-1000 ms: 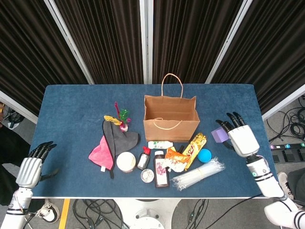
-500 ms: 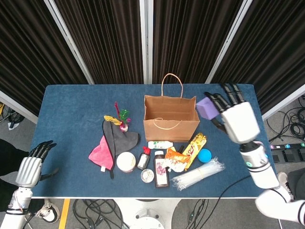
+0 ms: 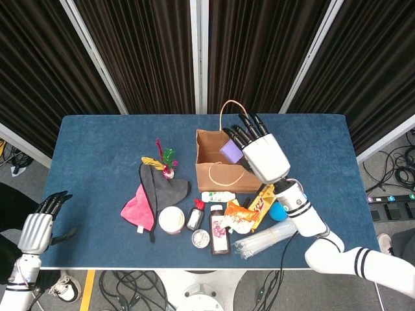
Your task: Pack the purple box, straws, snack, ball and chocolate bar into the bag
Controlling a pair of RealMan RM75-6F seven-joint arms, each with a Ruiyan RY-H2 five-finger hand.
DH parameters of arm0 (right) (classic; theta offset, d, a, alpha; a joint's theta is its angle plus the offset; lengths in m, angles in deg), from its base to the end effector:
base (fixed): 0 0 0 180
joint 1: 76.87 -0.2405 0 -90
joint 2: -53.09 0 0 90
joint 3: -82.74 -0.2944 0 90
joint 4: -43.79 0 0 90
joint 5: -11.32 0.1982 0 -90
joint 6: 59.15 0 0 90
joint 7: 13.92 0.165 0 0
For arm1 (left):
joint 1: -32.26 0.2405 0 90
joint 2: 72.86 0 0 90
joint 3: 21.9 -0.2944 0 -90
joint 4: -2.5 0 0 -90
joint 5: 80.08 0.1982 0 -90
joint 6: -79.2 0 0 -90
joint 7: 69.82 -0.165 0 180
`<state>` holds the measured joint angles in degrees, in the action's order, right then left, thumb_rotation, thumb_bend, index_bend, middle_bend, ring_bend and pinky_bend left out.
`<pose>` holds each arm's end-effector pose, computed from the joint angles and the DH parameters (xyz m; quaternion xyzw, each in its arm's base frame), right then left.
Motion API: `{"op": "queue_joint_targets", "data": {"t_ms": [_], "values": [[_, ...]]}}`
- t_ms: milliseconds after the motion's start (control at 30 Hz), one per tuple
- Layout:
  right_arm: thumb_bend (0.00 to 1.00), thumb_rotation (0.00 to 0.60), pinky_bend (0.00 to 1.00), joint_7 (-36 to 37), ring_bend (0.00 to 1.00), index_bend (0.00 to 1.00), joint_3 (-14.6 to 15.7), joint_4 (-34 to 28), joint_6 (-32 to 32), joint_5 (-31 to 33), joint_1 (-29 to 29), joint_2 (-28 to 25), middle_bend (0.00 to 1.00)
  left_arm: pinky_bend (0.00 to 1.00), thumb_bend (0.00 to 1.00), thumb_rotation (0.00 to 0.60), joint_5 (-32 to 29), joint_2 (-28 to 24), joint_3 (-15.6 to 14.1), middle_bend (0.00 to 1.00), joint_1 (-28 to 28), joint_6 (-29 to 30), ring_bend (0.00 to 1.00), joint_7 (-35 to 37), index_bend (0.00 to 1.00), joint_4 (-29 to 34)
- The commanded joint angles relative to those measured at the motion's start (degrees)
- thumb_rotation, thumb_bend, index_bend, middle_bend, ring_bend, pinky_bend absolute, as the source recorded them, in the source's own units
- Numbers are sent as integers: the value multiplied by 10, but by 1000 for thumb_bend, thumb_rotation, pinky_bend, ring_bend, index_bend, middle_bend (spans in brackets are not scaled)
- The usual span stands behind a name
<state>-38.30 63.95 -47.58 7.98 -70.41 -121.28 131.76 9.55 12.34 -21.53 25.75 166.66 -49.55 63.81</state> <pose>-0.0863 -0.4024 0.1050 0.7121 -0.1367 0.5074 0.4657 -0.3861 0.2111 0.0954 -0.5799 -0.4209 -0.4558 0.5280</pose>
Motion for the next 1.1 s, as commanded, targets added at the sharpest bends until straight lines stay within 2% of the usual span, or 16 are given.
{"op": "queue_joint_targets", "data": {"t_ms": [33, 200, 300, 500, 600, 700, 833, 933, 1100], "values": [[0, 600, 0, 7, 0, 15, -1, -5, 12, 0, 4, -7, 0, 251, 225, 600, 1, 0, 1, 240, -1, 1, 158, 3, 227, -2], [0, 600, 0, 24, 0, 11, -6, -25, 44, -15, 17, -27, 0, 251, 225, 600, 3, 1, 0, 240, -2, 1, 158, 3, 227, 0], [0, 600, 0, 33, 0, 11, -10, -48, 77, -34, 33, -53, 34, 251, 225, 600, 4, 1, -1, 240, -2, 0, 158, 2, 227, 3], [0, 600, 109, 13, 44, 72, -12, -149, 92, -14, 84, -161, 147, 251, 225, 600, 8, 0, -1, 240, -5, 1, 158, -4, 227, 11], [0, 600, 150, 26, 84, 98, 23, -185, 99, -26, 127, -206, 179, 251, 225, 600, 6, 1, 0, 240, -6, 0, 158, -9, 227, 13], [0, 600, 175, 57, 107, 134, 85, -171, 106, -71, 171, -220, 189, 251, 225, 600, 6, 2, -1, 240, -6, -1, 158, -12, 227, 14], [0, 600, 202, 121, 134, 188, 170, -95, 118, -145, 217, -182, 221, 251, 225, 600, 9, 3, -1, 240, -7, 2, 158, -19, 227, 17], [0, 600, 220, 151, 146, 205, 212, -33, 127, -189, 238, -148, 235, 251, 225, 600, 11, 2, -2, 240, -6, 6, 158, -26, 227, 20], [0, 600, 233, 175, 152, 231, 257, 39, 119, -241, 249, -110, 251, 251, 225, 600, 15, -3, -5, 240, -2, 14, 158, -36, 227, 22]]}}
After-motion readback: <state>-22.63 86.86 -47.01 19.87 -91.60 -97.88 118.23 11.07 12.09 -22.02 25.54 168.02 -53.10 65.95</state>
